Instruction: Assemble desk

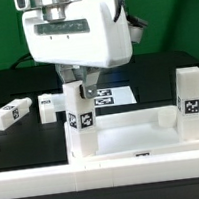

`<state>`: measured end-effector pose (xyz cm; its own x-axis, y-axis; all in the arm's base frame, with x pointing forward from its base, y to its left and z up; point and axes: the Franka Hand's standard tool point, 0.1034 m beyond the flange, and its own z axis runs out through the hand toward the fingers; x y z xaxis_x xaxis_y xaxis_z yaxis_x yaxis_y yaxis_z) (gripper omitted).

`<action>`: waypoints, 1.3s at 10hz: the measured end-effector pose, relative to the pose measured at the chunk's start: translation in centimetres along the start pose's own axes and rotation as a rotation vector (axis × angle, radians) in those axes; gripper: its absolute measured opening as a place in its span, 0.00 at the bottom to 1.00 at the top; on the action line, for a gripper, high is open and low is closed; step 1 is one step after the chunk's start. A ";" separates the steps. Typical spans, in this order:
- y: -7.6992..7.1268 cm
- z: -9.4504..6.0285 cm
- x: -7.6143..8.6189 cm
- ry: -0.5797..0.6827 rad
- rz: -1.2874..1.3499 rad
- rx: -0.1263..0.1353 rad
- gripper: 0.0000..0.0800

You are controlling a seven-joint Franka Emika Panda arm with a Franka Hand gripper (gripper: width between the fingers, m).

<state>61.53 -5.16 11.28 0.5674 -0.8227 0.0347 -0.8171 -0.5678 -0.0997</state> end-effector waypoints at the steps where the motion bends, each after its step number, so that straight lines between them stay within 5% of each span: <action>1: 0.1 0.1 0.1 0.000 -0.071 -0.002 0.57; 2: 0.1 0.1 0.2 0.000 -0.173 -0.002 0.75; 3: 0.1 0.2 0.2 0.001 -0.283 -0.003 0.79; 13: -0.3 0.2 -0.1 -0.001 -1.171 -0.006 0.81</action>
Offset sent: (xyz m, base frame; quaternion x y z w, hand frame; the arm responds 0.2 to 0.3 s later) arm 0.0044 0.0019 -0.0002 0.0121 0.0061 -0.2495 0.9683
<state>61.77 -4.89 11.10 0.9739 0.2030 0.1013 0.2043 -0.9789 -0.0025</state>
